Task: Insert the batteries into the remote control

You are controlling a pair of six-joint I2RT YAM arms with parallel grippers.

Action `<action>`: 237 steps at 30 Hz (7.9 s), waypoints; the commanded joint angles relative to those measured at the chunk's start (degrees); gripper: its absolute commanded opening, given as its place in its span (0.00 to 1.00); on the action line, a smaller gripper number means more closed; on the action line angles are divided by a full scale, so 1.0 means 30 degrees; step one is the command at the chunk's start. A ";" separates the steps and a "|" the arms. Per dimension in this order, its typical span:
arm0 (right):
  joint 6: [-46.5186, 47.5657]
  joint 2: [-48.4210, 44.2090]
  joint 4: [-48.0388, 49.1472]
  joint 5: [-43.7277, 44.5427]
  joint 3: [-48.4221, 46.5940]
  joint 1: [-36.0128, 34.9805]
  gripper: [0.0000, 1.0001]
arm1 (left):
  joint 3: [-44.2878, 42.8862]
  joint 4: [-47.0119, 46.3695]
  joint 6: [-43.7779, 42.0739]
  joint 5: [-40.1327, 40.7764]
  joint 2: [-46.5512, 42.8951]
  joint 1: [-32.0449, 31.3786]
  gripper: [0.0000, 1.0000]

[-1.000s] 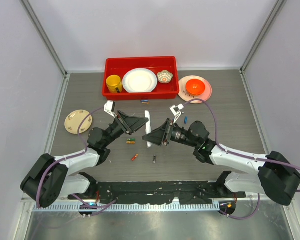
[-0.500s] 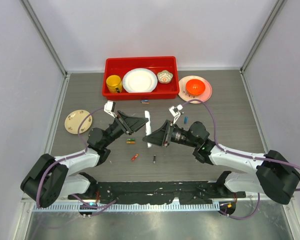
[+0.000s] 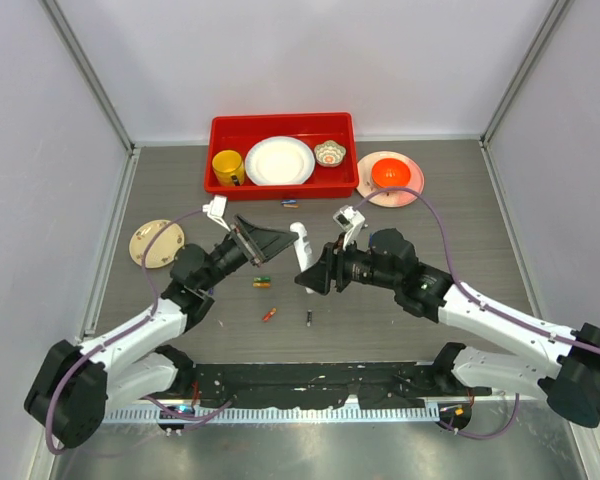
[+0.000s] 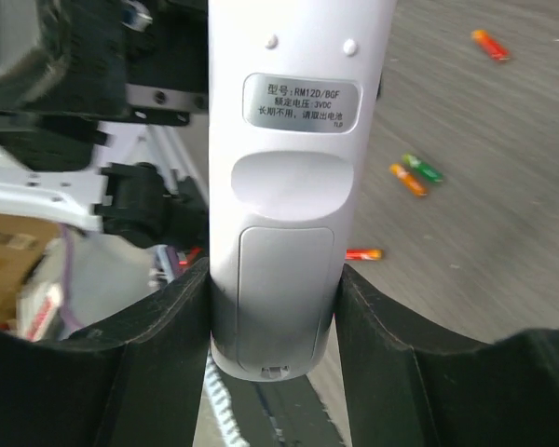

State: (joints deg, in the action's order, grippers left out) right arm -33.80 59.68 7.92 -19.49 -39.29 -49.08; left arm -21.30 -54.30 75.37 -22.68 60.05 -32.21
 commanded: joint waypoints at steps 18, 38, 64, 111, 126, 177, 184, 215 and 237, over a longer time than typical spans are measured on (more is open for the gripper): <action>0.5057 0.2020 -1.0492 1.0479 -0.5654 -0.3092 0.01 | -0.6347 1.5465 -0.8045 0.7911 0.0490 -0.4440 0.84; 0.5349 0.2929 -1.0493 1.0656 -0.6299 -0.3562 0.01 | -0.5411 1.2331 -0.7576 0.6299 0.1398 -0.4499 0.68; 0.5320 0.2958 -1.0639 1.0655 -0.6123 -0.3738 0.01 | -0.5146 1.1568 -0.7693 0.7383 0.1194 -0.4499 0.54; -0.3994 -0.3341 -0.1264 1.0860 0.1756 -0.3650 0.77 | 0.2528 0.0966 -0.7047 1.0899 -0.1680 -0.4118 0.00; -0.9477 -0.2437 0.7819 1.0964 0.8323 -0.2189 0.63 | 0.4609 -0.7381 -0.9861 1.4678 0.3768 -0.4206 0.00; -1.5158 1.3827 1.9916 0.1016 0.6328 0.1126 0.57 | 0.5166 -1.1430 -1.2058 1.5498 0.8137 -0.5349 0.00; -1.5539 1.4559 2.0620 0.1221 0.6270 0.1126 0.57 | 0.5225 -1.1430 -1.2029 1.5557 0.8167 -0.5494 0.00; -1.6008 1.5790 2.1791 0.1193 0.6035 0.1126 0.48 | 0.5225 -1.1430 -1.1618 1.5264 0.8195 -0.5583 0.00; -1.6155 1.6288 2.2115 0.1573 0.5801 0.1126 0.43 | 0.5283 -1.1430 -1.1384 1.5117 0.8138 -0.5758 0.00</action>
State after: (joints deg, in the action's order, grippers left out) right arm -82.32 107.77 70.72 -16.10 -20.12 -45.67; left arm -5.91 -74.32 41.36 22.79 84.38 -48.64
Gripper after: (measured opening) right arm 0.436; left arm 0.308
